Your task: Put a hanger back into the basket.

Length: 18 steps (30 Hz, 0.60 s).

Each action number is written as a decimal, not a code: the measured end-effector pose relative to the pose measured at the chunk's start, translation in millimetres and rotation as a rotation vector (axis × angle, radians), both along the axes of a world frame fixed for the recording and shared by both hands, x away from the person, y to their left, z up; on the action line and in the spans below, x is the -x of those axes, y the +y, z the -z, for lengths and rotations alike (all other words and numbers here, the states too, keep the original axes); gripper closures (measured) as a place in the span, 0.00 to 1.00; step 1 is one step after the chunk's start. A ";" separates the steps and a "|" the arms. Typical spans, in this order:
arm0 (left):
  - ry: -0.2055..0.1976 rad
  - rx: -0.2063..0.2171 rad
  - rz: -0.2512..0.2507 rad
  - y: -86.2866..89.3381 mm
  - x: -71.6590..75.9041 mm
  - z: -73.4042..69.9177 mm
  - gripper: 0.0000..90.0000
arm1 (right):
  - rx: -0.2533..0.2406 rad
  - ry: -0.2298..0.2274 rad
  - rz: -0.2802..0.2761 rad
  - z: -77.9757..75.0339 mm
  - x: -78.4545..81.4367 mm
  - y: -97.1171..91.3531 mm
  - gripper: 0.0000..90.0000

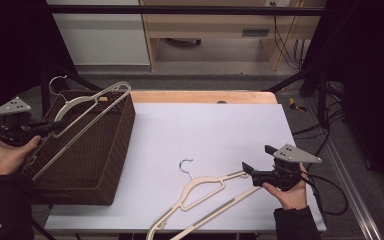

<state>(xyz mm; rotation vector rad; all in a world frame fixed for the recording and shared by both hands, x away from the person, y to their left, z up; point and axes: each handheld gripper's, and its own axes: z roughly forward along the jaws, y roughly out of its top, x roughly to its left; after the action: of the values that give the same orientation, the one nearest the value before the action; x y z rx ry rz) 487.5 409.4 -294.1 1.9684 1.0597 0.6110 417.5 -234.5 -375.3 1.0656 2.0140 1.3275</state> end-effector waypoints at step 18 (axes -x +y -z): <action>0.083 0.053 -0.038 24.9 -1.5 50.4 0.96 | 0.015 0.011 -0.010 2.5 -0.8 3.0 0.07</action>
<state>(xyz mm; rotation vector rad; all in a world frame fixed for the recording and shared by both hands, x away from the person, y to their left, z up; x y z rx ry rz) 489.0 434.3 -344.5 1.9458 1.1550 0.5195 418.3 -231.5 -377.8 1.0594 2.0372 1.3124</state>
